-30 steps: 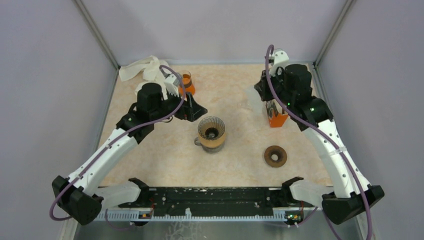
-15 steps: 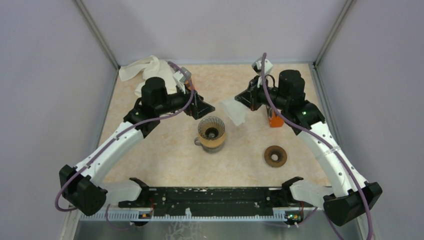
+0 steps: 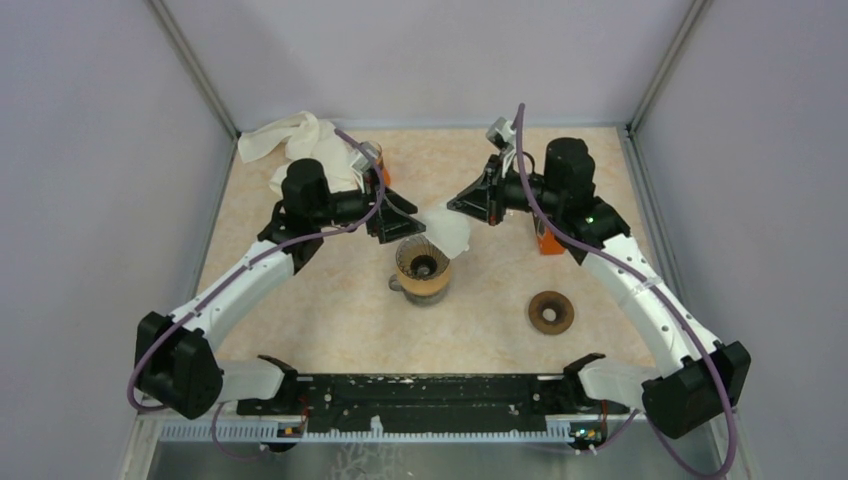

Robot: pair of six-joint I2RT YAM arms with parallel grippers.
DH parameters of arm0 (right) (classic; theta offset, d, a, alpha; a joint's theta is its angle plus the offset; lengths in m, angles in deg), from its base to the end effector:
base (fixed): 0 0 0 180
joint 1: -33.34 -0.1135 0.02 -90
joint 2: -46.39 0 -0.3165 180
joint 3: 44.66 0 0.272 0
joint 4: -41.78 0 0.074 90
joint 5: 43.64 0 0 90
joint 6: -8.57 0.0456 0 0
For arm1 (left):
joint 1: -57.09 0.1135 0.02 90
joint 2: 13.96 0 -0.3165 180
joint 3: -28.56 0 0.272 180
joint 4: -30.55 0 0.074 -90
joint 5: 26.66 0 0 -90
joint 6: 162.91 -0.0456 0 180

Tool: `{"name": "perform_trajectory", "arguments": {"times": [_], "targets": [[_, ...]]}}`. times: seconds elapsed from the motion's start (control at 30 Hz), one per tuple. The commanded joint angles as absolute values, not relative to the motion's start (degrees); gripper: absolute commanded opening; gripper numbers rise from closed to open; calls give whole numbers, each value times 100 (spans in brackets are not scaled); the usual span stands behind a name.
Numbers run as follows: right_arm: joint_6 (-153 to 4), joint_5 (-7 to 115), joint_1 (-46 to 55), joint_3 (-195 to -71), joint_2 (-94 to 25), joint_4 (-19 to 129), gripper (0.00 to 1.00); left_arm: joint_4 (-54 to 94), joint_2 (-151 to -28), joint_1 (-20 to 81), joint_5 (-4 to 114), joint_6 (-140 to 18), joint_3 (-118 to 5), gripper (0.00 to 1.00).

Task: Place the coffee filter in the dripper
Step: Place the coffee filter in the coffee dripper.

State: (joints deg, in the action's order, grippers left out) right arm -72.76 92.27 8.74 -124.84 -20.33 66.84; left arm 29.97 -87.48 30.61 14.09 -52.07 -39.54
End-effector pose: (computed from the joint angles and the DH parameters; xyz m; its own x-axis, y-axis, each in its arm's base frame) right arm 0.2255 0.1393 0.4463 -0.3208 -0.0315 -0.9466 -0.8912 0.3485 0.2904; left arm 0.2569 -0.1666 0.3805 -0.4309 -0.0448 -0.9013 0.8690 0.2487 -0.4278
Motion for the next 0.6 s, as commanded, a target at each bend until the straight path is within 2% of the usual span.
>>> {"name": "perform_trajectory", "arguments": {"times": [0.0,0.1,0.23,0.47,0.57], "targets": [[-7186,9690,752,-12484,-2141,6081,0,3666,-8822,3061,690,-5030,-3943,79],[-7176,9752,726,-12498,-2225,6047,0,3884,-8887,3058,529,-4889,-3877,72],[-7152,9767,705,-12490,-2271,5965,0,4032,-8933,3058,412,-4787,-3794,57],[-7088,9791,696,-12459,-2300,5840,0,4183,-8816,3063,451,-4717,-3674,14],[-7080,9784,692,-12395,-2266,5800,2,4224,-8710,3063,559,-4664,-3584,4]]}}
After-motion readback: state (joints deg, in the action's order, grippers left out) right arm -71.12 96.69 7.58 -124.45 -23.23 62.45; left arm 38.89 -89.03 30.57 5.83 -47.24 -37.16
